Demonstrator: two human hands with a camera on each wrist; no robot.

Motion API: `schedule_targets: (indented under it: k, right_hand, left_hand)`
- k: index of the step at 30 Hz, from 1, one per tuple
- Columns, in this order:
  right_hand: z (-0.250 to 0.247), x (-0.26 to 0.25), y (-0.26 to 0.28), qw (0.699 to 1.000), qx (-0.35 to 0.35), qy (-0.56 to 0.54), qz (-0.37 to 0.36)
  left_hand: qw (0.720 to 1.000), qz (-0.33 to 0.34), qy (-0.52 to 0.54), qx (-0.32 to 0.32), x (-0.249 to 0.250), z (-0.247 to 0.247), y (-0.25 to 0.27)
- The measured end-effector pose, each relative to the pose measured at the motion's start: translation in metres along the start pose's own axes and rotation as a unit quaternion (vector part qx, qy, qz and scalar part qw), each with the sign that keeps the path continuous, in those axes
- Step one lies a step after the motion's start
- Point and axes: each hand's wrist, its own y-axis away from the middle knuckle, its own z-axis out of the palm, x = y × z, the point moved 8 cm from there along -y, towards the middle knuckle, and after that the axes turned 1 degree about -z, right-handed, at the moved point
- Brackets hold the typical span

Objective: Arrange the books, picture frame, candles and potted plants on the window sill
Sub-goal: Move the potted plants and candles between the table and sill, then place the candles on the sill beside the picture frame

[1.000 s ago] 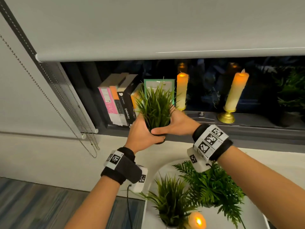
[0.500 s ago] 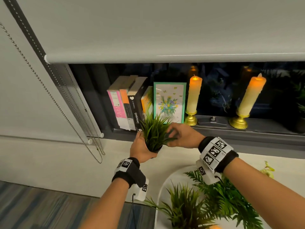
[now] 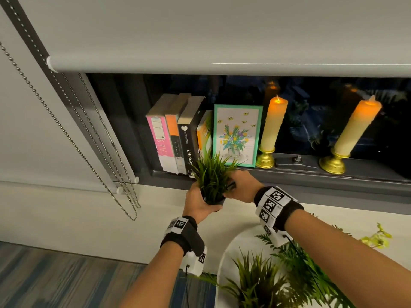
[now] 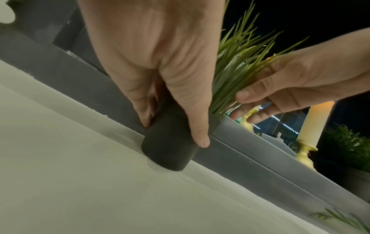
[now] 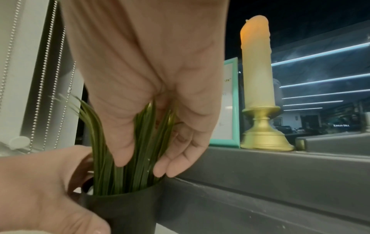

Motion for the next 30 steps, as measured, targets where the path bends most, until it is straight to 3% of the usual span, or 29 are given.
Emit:
schedule_targets:
  k: [10,16,21,26,30]
  right_hand:
    - [-0.006,0.008,0.01,1.0,0.022,-0.005,0.009]
    - [-0.038,0.007,0.031,0.997,0.079,-0.024,0.003]
    - [-0.065,0.014,0.058,0.989,0.136,-0.052,0.031]
    - [-0.081,0.017,0.099,0.977,0.194,-0.088,0.013]
    - [-0.067,0.002,0.136,0.979,0.169,-0.107,-0.045]
  left_hand:
    - [0.998,-0.04,-0.042,-0.03,-0.006,0.0,0.004]
    - [0.982,-0.098,-0.114,-0.118,-0.014,-0.008,-0.001]
    - [0.963,-0.13,-0.179,-0.152,-0.008,-0.019,0.011]
    - [0.967,-0.105,-0.191,-0.129,0.015,-0.033,0.032]
    - [0.974,-0.068,-0.179,-0.122,0.039,-0.035,0.062]
